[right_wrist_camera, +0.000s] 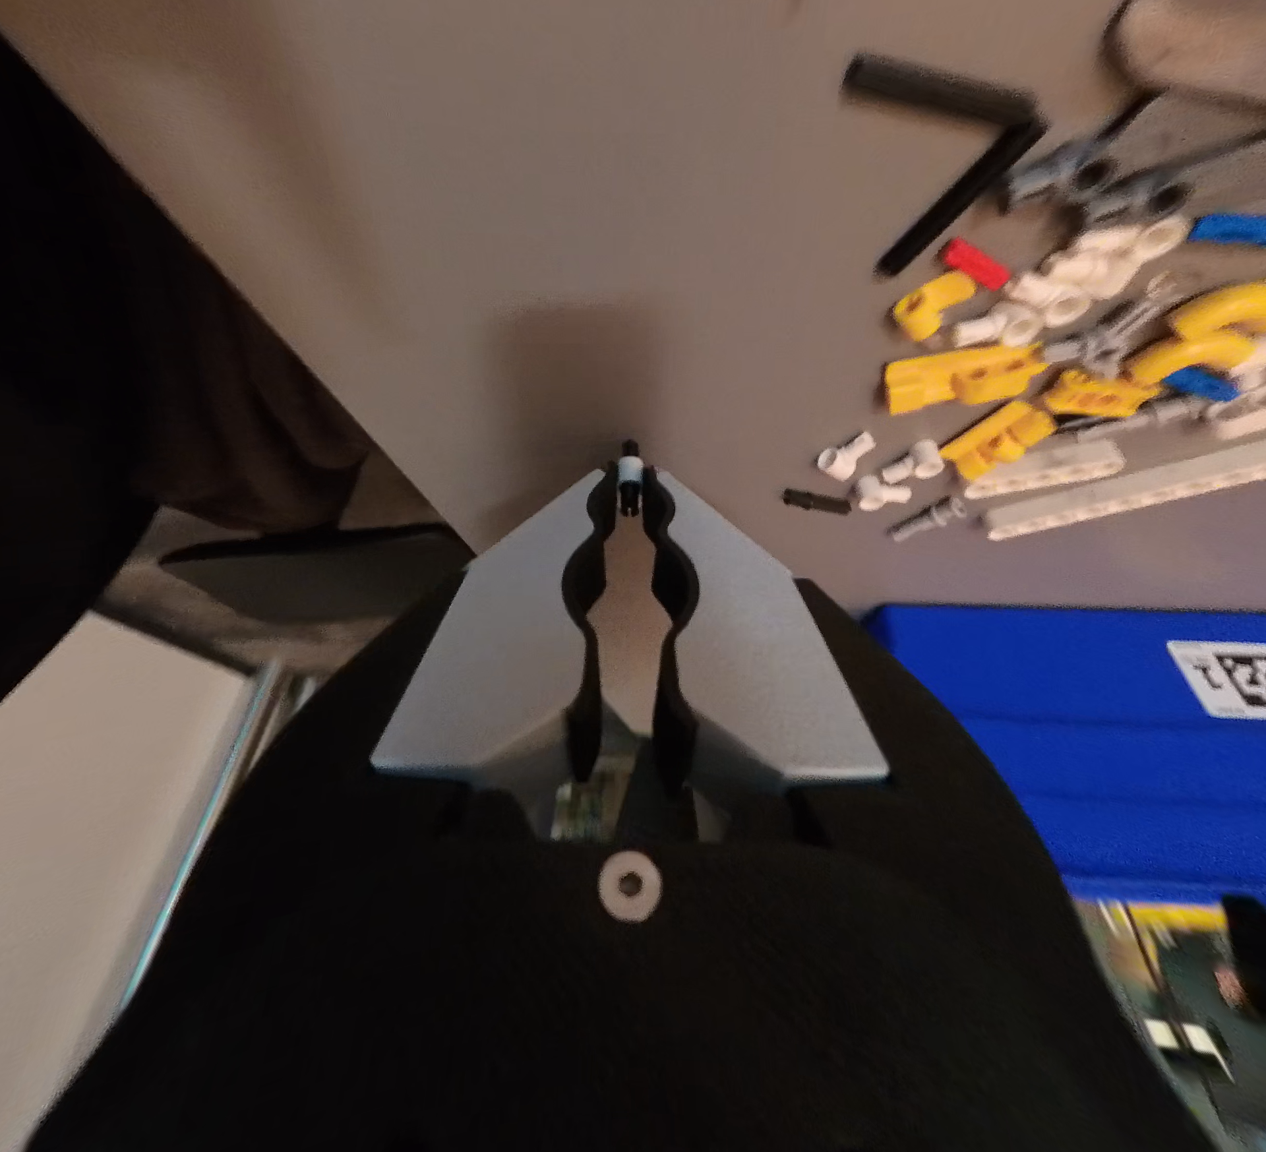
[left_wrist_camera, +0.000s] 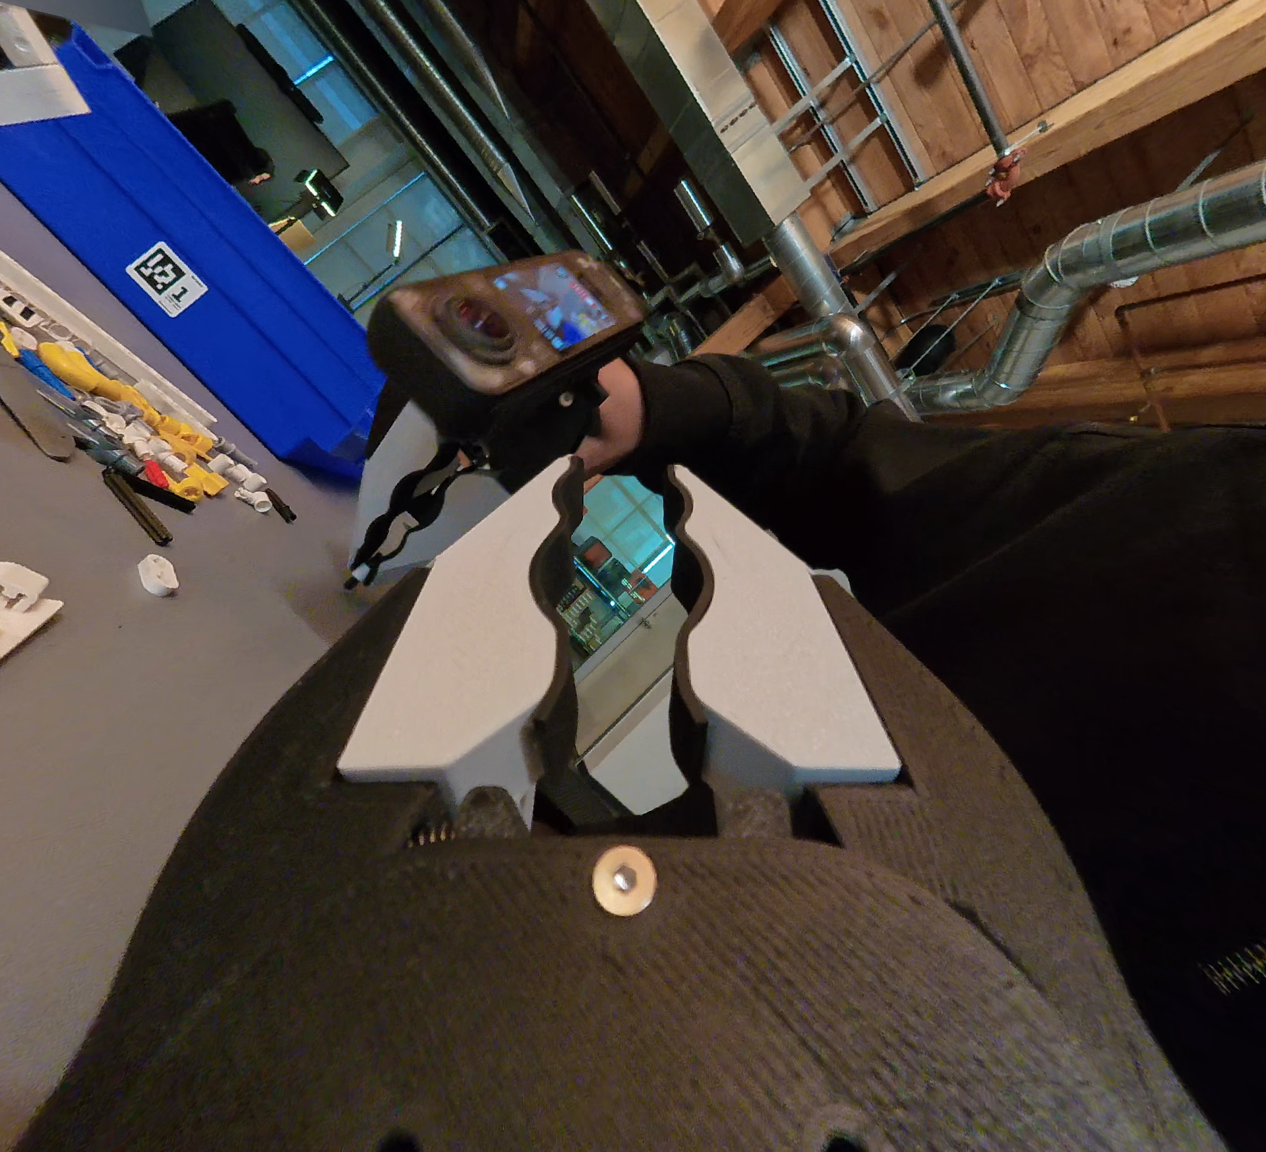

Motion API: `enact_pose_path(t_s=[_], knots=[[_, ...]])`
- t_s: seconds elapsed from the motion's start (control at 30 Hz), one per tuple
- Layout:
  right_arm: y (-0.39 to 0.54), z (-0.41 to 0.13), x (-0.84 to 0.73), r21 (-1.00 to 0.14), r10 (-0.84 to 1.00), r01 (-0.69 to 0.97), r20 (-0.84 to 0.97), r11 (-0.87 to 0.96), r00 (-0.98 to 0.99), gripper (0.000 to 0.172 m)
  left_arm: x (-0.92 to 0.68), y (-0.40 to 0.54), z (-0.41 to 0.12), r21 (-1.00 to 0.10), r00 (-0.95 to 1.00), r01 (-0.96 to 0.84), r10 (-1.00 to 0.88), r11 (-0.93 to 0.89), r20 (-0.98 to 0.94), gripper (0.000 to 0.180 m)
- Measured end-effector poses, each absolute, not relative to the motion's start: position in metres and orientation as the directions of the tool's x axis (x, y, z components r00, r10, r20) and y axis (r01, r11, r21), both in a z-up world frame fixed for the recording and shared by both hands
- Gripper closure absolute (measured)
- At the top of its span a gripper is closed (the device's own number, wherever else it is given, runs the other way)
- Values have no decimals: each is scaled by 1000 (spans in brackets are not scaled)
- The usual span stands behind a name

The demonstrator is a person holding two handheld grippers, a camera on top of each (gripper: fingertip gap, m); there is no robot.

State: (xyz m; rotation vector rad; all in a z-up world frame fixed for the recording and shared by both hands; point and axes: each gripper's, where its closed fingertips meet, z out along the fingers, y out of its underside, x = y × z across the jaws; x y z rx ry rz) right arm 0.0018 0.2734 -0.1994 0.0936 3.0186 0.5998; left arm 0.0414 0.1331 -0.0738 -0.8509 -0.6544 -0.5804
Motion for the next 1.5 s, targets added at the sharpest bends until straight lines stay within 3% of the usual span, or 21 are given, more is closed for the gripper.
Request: enact_pose_path(t_s=[0.17,0.3,0.4,0.6,0.67,0.8,0.87,1.1,1.17,1.3,1.5], knots=[[223,-162,8,-12,115,117,-108,993,-988,166,32,132,-79,-464,634,691,-156,553,758,166],[183,-120,19,-345,88,115,-93,931,-992,166,29,140,-87,-487,613,697,-86,526,785,169],[168,-103,28,-453,28,11,31,892,-999,166,37,145,-85,-485,613,721,-129,495,780,162],[148,-85,45,-520,-72,-202,259,830,-963,166,53,161,-81,-436,564,794,-246,424,788,148],[146,-83,49,-521,-88,-233,288,821,-954,166,54,162,-79,-421,558,796,-257,435,789,151],[147,-79,53,-530,-86,-259,329,807,-940,166,52,151,-70,-316,509,824,-372,470,776,160],[147,-77,55,-537,-82,-268,345,800,-935,166,54,151,-70,-331,520,821,-371,466,769,171],[148,-75,60,-522,-84,-293,387,801,-918,166,67,153,-59,-323,508,846,-460,424,728,166],[147,-74,63,-525,-87,-298,388,797,-917,166,67,156,-60,-330,510,845,-448,421,734,177],[146,-71,65,-545,-84,-308,397,780,-914,166,69,154,-58,-338,514,846,-461,413,724,179],[140,-65,73,-612,-77,-318,387,724,-919,158,72,149,-52,-237,432,894,-586,381,686,179]])
